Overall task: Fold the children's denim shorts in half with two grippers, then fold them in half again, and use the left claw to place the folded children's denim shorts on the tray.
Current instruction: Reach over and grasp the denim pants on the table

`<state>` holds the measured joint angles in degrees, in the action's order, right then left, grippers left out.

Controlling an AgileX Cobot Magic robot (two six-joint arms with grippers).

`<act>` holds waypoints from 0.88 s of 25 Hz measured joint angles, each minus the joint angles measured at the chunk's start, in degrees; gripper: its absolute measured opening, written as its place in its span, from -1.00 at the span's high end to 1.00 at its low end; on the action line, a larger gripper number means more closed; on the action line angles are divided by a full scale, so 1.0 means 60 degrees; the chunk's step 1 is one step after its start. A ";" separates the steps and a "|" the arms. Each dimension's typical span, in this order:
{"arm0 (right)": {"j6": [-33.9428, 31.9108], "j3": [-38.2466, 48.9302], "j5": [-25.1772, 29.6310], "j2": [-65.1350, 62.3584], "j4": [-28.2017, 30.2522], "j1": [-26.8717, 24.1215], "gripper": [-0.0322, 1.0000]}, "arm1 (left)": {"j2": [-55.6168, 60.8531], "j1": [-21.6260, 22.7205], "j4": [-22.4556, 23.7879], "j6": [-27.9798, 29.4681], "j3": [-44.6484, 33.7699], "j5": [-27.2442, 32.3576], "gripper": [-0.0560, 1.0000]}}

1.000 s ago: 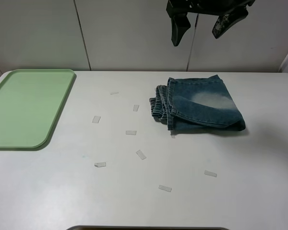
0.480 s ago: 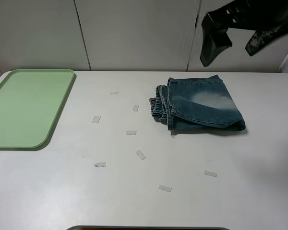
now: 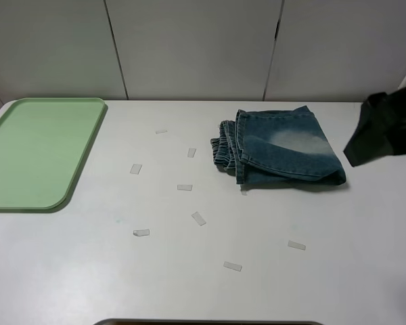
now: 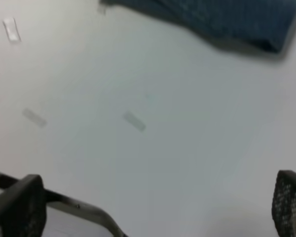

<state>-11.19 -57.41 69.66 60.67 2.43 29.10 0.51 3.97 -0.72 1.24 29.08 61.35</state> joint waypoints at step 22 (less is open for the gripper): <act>0.0995 0.3141 -0.0023 -0.7464 -0.0143 -0.2265 -0.41 | 0.0000 0.0000 0.0000 0.0000 0.0000 0.0000 -0.84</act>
<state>-5.22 -38.56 69.53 15.88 1.58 15.51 0.51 3.97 -0.72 1.24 29.08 61.35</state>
